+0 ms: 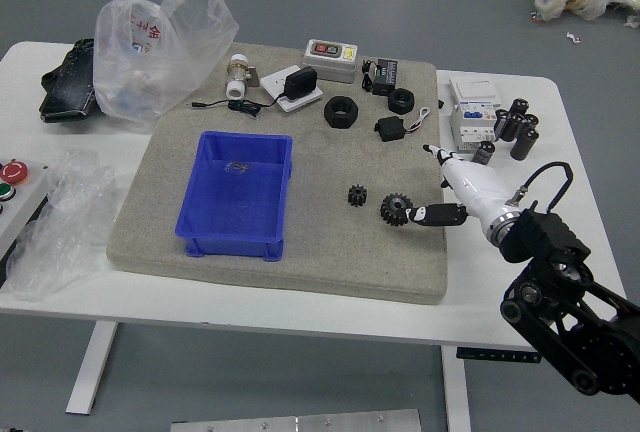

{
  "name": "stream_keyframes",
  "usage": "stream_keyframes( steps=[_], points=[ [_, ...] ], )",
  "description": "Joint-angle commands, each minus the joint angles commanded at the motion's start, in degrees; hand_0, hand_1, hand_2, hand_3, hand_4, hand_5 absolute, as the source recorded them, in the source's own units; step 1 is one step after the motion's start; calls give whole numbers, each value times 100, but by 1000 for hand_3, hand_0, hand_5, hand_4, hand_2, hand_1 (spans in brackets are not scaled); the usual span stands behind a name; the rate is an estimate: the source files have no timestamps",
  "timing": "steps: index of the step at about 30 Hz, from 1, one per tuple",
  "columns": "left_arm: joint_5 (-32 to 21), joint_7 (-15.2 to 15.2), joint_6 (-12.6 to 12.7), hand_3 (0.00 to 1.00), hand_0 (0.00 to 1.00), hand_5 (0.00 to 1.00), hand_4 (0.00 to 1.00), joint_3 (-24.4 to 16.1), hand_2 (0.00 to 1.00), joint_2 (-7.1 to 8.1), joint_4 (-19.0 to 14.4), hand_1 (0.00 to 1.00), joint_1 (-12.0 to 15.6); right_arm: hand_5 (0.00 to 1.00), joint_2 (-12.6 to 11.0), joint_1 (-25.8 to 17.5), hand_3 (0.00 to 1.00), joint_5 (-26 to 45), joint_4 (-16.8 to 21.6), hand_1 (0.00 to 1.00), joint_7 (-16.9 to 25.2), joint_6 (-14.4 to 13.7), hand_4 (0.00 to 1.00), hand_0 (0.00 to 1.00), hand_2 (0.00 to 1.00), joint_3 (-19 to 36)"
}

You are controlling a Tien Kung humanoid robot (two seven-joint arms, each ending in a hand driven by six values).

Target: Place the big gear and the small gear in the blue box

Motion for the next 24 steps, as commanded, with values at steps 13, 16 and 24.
stream_keyframes(
  steps=[13,16,24],
  points=[
    [18,5,-2,637,590,183,655,-12,529,-10,-2,494,-13,102,154,183,812,32,-599,383,78,-582,648,380,500,-597],
    [46,11,-7,637,590,183,656,-29,529,-4,-2,495,-27,88,153,196,543,50,-605,330,151,-729,491,338,342,-670],
    [78,7,-13,637,590,182,656,-41,529,-2,1,494,-62,79,168,233,468,49,-653,319,177,-824,426,325,289,-840]
  ],
)
